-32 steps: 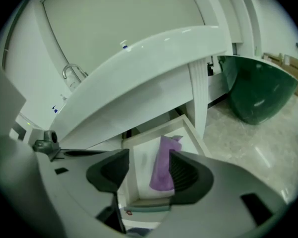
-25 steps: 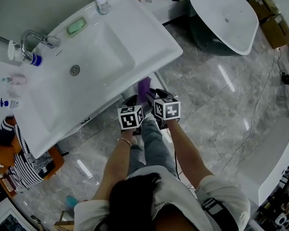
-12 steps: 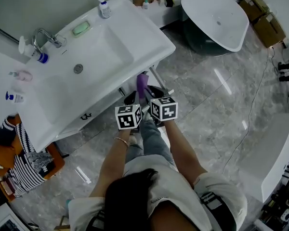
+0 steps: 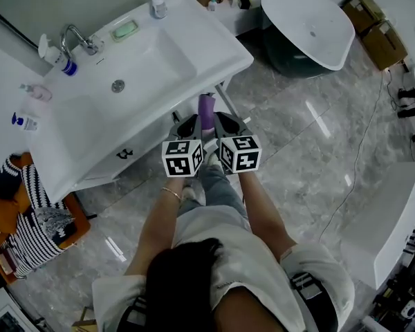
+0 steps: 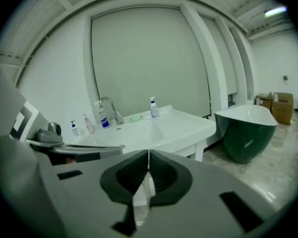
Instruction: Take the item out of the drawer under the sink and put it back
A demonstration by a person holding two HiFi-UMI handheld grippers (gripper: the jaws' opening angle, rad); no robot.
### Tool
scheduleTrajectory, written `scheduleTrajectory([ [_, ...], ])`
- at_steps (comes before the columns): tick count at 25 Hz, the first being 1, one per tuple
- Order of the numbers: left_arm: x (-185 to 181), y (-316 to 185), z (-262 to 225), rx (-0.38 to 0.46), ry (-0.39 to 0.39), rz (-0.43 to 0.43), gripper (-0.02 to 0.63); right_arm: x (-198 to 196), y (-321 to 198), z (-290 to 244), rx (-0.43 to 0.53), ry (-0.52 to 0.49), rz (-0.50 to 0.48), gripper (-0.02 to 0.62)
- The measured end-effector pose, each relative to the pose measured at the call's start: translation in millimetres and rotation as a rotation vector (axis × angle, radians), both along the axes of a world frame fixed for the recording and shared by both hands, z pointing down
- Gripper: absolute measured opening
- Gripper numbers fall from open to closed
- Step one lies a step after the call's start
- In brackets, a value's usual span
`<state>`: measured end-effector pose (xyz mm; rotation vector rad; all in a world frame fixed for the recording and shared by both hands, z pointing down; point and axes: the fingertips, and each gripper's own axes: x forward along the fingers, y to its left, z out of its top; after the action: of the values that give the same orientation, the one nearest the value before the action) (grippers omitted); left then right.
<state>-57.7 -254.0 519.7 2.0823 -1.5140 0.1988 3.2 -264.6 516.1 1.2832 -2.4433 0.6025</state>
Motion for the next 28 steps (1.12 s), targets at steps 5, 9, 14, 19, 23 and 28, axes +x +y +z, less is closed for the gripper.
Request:
scheduleTrajectory([
  [5, -6, 8, -11, 0.033, -0.003, -0.011, 0.003, -9, 10, -14, 0.056, 0.024, -0.007, 0.017],
  [9, -8, 13, -6, 0.021, -0.005, -0.01, 0.003, -14, 15, -12, 0.042, 0.066, -0.021, 0.017],
  [14, -10, 14, -8, 0.027, -0.006, -0.014, 0.003, -16, 15, -12, 0.04, 0.09, -0.025, 0.016],
  [19, -10, 10, -14, 0.047, -0.008, -0.003, 0.003, -19, 11, -16, 0.056, 0.09, -0.018, 0.015],
  [23, -10, 7, -19, 0.068, -0.011, 0.01, 0.003, -25, 8, -19, 0.064, 0.082, -0.016, 0.015],
  [28, -9, 3, -28, 0.097, -0.019, 0.016, 0.003, -31, 6, -28, 0.109, 0.088, -0.031, 0.015],
])
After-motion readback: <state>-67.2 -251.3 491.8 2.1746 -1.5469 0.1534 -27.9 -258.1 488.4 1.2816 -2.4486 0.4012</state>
